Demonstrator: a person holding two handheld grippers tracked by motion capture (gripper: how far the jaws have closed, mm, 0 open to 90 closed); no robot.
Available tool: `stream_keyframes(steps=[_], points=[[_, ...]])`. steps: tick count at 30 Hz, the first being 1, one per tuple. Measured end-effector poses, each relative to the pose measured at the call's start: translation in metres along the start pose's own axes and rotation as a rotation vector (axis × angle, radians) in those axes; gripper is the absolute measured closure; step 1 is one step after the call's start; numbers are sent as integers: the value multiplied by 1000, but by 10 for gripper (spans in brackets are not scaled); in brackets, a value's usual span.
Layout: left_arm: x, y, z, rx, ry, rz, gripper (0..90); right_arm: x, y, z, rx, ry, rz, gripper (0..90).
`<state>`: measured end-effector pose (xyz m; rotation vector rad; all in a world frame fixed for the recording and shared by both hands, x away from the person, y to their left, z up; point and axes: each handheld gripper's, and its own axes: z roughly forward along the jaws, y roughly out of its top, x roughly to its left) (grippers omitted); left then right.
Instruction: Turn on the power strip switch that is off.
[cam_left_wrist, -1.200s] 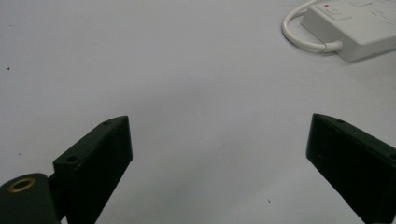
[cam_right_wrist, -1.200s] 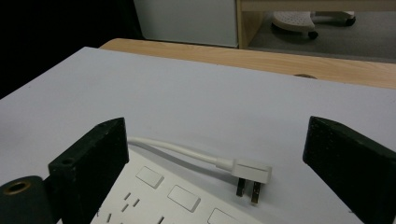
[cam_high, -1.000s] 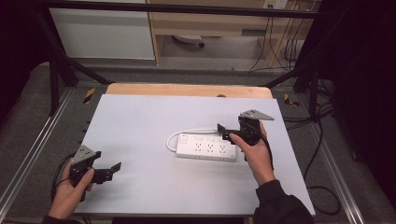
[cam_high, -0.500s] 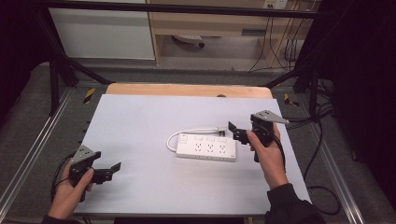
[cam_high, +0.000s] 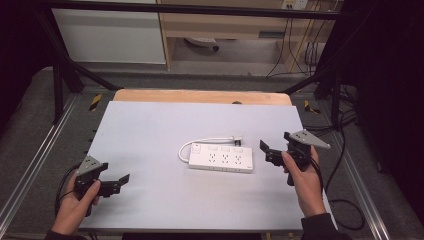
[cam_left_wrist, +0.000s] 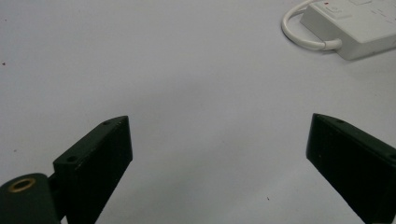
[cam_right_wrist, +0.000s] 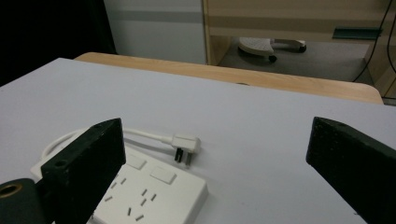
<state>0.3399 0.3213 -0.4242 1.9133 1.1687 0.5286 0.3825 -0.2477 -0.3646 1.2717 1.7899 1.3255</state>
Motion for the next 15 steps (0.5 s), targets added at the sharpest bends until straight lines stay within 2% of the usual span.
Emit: stream_keyframes(steps=[8,15], points=[[0,0,1,4,0,1,71,-16,-36,-13,45,-28,20,62],[-1,0,2,7,-1,3,71,-26,-74,-13,155,-42,36,67]])
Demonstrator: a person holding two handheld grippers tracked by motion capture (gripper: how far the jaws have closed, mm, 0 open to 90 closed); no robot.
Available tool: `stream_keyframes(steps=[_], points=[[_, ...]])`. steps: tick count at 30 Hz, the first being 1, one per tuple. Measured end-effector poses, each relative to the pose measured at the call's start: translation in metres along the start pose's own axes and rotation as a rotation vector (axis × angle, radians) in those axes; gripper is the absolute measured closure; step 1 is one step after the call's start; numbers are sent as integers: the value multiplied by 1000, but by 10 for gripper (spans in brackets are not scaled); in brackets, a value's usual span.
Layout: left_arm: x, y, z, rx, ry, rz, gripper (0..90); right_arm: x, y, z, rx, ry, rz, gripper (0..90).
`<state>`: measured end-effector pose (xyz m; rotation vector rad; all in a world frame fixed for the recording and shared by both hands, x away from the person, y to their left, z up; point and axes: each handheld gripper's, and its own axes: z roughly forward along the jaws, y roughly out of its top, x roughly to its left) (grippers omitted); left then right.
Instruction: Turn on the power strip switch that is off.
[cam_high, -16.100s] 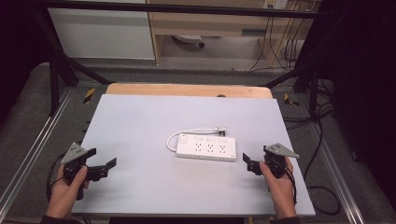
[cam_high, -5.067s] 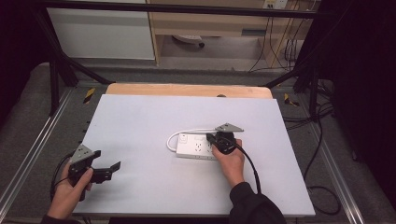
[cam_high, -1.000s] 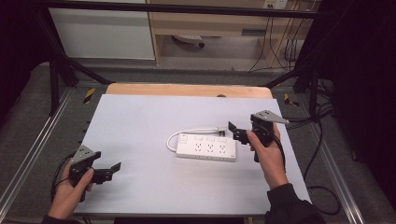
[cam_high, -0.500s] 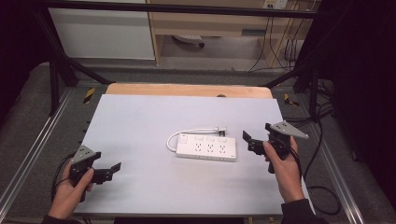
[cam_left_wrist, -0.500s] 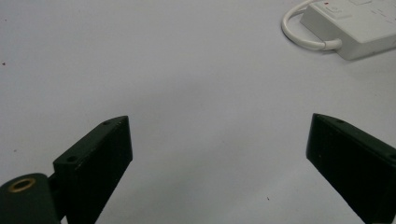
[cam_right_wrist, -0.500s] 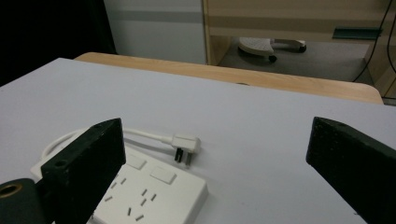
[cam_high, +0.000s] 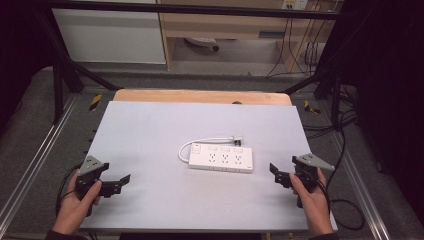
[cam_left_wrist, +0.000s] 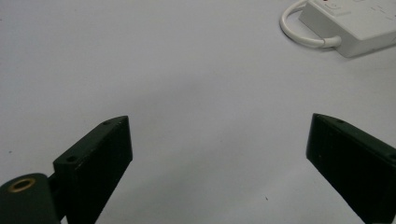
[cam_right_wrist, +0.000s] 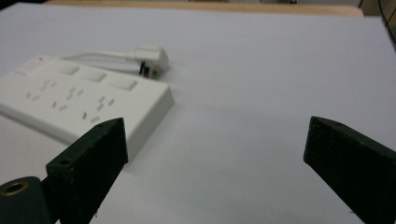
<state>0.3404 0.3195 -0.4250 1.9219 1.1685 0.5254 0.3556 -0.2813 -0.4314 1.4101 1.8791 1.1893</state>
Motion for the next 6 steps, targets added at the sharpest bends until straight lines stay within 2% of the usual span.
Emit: stream_keyframes(steps=[3,6], points=[[0,0,0,0,0,-2,71,-1,-12,5,68,-9,10,67],[0,0,0,2,-1,5,71,-2,-19,14,158,-37,-2,66]])
